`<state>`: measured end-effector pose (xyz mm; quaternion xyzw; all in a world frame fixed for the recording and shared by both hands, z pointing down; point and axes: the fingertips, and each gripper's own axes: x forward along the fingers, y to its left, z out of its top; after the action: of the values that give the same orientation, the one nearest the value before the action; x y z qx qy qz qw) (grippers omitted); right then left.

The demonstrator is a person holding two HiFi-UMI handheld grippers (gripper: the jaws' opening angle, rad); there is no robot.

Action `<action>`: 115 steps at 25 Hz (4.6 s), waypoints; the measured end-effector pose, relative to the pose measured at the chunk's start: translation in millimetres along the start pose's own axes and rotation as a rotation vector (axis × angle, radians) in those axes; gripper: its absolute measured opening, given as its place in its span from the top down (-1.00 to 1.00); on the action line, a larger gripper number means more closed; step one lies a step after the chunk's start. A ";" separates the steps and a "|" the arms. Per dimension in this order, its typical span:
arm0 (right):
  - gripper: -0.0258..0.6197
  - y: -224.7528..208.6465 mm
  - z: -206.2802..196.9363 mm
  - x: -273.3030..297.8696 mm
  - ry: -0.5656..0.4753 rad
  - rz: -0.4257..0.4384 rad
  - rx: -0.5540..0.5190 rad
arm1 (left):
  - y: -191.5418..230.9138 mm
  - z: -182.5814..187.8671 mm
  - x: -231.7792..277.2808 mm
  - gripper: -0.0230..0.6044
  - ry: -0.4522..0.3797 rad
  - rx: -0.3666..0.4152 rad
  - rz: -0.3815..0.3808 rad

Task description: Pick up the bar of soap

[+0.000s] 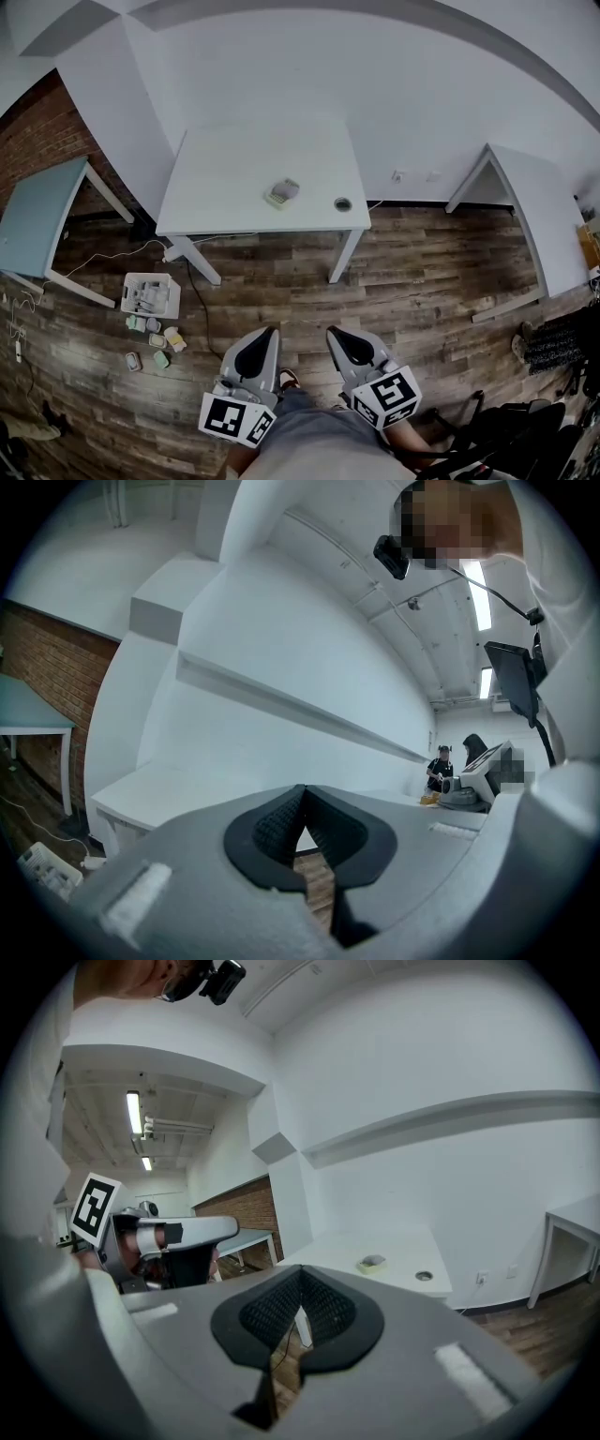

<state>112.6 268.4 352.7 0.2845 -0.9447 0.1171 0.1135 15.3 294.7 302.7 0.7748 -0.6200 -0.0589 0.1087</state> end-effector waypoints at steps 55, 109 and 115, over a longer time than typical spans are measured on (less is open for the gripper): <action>0.91 -158.4 59.4 171.2 -0.007 0.048 0.026 | 104.1 19.5 216.9 0.93 0.031 0.014 0.040; 0.82 -247.4 9.6 422.5 0.222 -0.134 0.207 | 332.6 -140.4 432.9 0.93 0.516 0.010 -0.170; 0.81 -253.5 -14.2 445.0 0.273 -0.199 0.202 | 333.2 -164.0 445.5 0.93 0.562 0.022 -0.248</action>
<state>-103.7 -160.4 530.9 0.3681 -0.8711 0.2369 0.2226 -163.5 -192.6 561.6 0.8317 -0.4668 0.1515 0.2596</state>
